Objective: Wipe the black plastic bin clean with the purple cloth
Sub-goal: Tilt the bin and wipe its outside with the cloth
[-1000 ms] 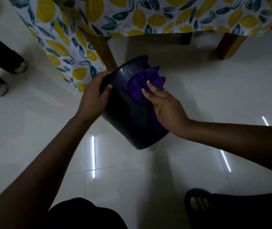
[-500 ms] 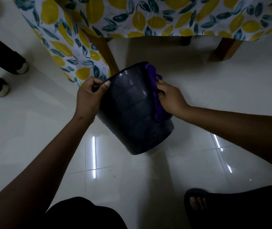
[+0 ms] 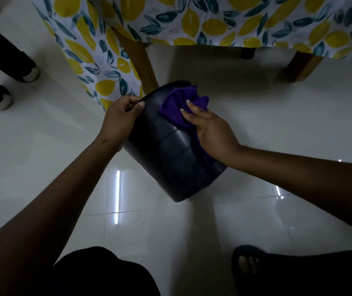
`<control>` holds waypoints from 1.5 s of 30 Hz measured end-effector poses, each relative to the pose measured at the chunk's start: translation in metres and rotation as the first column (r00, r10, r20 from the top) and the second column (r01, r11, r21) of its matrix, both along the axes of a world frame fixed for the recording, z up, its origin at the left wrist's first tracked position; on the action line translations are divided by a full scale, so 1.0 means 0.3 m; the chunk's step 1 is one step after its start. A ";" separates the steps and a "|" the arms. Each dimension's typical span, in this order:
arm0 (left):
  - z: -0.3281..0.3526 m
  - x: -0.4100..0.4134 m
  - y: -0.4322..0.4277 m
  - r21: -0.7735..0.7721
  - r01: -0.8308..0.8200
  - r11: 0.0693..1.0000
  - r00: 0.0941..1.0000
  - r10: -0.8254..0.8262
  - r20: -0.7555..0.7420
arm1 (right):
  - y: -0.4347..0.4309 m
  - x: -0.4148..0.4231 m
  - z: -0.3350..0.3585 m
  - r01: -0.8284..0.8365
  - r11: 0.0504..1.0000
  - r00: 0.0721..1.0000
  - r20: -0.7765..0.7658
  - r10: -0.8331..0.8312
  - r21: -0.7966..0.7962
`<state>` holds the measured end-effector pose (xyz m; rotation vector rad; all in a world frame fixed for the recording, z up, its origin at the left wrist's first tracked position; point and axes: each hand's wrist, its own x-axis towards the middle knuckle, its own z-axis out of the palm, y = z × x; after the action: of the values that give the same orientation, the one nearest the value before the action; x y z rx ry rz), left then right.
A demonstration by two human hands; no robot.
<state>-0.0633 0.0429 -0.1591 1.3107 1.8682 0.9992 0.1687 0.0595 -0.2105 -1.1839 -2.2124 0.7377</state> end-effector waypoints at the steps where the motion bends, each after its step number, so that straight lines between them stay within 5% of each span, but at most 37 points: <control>1: 0.002 -0.002 -0.005 -0.009 -0.016 1.000 0.997 0.017 0.081 | -0.002 -0.005 0.004 -0.009 1.000 1.000 -0.008 0.009 -0.014; 4: 0.004 -0.004 -0.023 -0.028 -0.043 0.999 0.964 0.049 0.262 | -0.004 -0.009 0.009 -0.036 0.999 0.999 -0.018 0.035 -0.026; 15: -0.024 0.030 -0.052 -0.058 -0.163 0.985 0.900 0.172 0.401 | 0.062 0.086 -0.002 0.174 0.955 0.985 0.037 -0.170 -0.241; 22: -0.033 0.016 -0.055 -0.062 -0.175 0.983 0.892 0.185 0.412 | -0.113 0.026 -0.023 -0.008 0.999 1.000 -0.015 0.008 -0.044; 25: -0.018 0.015 -0.062 -0.083 -0.146 0.986 0.919 0.167 0.359 | -0.023 0.044 -0.010 0.045 0.995 0.998 -0.034 -0.049 -0.091; 31: -0.033 0.010 -0.079 -0.044 -0.125 0.991 0.923 0.132 0.361 | 0.065 0.114 -0.034 0.224 0.843 0.956 -0.056 -0.286 -0.490; 34: -0.030 -0.003 -0.077 -0.026 -0.098 0.995 0.932 0.101 0.348 | 0.018 0.111 -0.025 0.214 0.835 0.953 -0.081 -0.293 -0.506; 39: 0.008 -0.002 -0.032 -0.116 0.167 0.979 0.986 -0.166 0.014 | -0.010 0.093 -0.007 0.204 0.869 0.957 -0.096 -0.274 -0.450; 45: 0.009 -0.012 -0.016 -0.109 0.213 0.971 0.975 -0.218 -0.034 | -0.013 0.053 0.023 0.179 0.933 0.972 -0.089 -0.217 -0.313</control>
<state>-0.0668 0.0379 -0.1565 1.4475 1.7417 0.7543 0.1845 0.0555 -0.2035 -1.4438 -1.8900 1.0615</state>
